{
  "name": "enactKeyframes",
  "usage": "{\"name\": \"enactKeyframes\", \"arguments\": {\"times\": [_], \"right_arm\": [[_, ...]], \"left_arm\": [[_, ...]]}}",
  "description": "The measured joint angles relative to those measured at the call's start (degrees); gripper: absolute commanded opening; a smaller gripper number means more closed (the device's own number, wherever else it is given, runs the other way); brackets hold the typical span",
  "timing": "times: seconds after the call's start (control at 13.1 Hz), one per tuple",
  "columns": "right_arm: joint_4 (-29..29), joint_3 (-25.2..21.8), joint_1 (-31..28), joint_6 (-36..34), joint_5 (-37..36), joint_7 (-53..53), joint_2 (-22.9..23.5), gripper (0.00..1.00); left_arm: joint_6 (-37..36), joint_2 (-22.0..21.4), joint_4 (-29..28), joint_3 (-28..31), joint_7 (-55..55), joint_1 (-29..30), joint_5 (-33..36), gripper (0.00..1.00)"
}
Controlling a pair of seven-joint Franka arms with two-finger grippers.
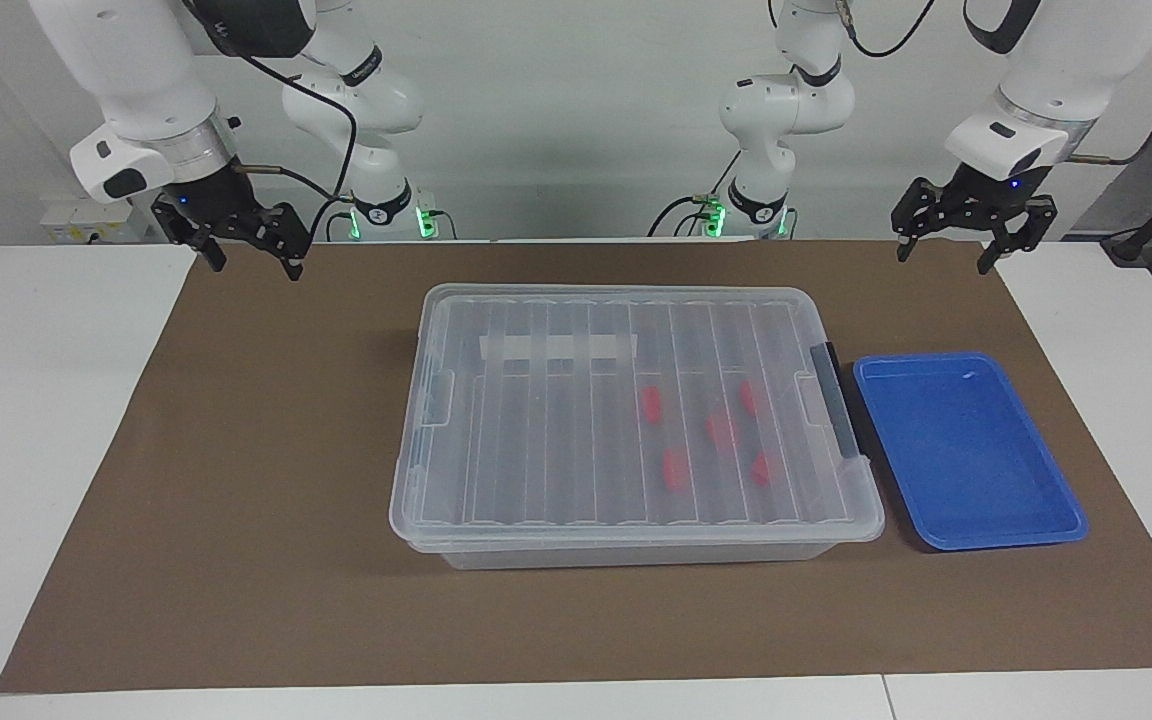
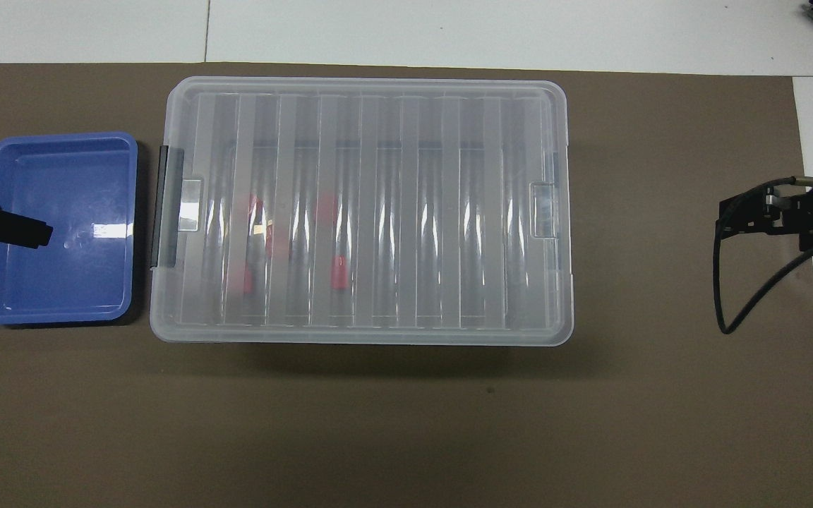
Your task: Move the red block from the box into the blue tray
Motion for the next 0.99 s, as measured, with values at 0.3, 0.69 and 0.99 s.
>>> {"name": "enactKeyframes", "arguments": {"times": [0.3, 0.69, 0.99], "right_arm": [[0.00, 0.00, 0.00, 0.25, 0.00, 0.00, 0.00, 1.00], [-2.00, 0.00, 0.03, 4.34, 0.00, 0.00, 0.00, 1.00], [-6.59, 0.04, 2.18, 11.51, 0.00, 0.48, 0.09, 1.00]], "left_arm": [[0.00, 0.00, -0.05, 0.02, 0.00, 0.01, 0.00, 1.00], [0.00, -0.05, -0.13, 0.19, 0.00, 0.26, 0.00, 1.00], [0.00, -0.07, -0.17, 0.19, 0.00, 0.39, 0.00, 1.00]]}}
